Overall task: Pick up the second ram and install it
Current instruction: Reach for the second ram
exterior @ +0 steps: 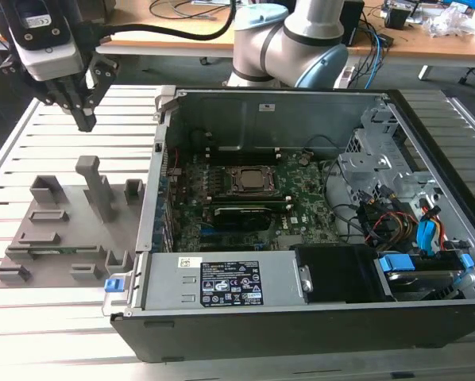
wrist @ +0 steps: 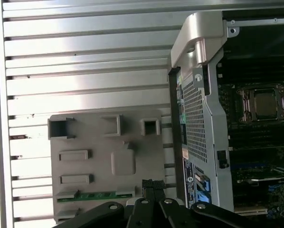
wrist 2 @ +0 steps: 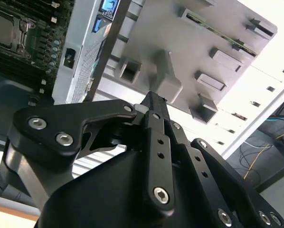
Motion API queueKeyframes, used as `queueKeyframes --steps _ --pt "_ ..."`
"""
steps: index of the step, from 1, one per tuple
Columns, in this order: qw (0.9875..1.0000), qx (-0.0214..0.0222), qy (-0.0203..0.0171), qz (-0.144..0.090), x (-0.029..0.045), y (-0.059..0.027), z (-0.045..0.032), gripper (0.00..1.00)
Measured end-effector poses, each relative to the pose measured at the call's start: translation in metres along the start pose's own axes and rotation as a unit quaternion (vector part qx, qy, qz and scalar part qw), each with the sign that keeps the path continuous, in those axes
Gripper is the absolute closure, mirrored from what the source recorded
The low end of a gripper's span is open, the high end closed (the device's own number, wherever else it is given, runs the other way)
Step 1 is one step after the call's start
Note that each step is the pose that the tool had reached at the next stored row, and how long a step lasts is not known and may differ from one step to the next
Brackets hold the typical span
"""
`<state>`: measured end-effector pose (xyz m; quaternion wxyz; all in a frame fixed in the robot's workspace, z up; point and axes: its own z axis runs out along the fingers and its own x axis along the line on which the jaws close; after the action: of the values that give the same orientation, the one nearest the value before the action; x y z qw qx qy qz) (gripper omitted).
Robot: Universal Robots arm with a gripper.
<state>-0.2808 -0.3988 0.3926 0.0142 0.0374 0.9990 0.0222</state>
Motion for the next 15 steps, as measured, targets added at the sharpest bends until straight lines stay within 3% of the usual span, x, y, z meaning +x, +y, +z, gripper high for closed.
queueKeyframes --steps 3,12,15 --pt "1.0000 0.0000 -0.0001 0.000 0.0116 -0.0009 -0.0003 0.89" --pt "1.0000 0.0000 -0.0002 0.000 0.0364 -0.0027 -0.0007 0.89" --pt "1.0000 0.0000 -0.0003 0.000 0.0552 -0.0041 -0.0009 0.89"
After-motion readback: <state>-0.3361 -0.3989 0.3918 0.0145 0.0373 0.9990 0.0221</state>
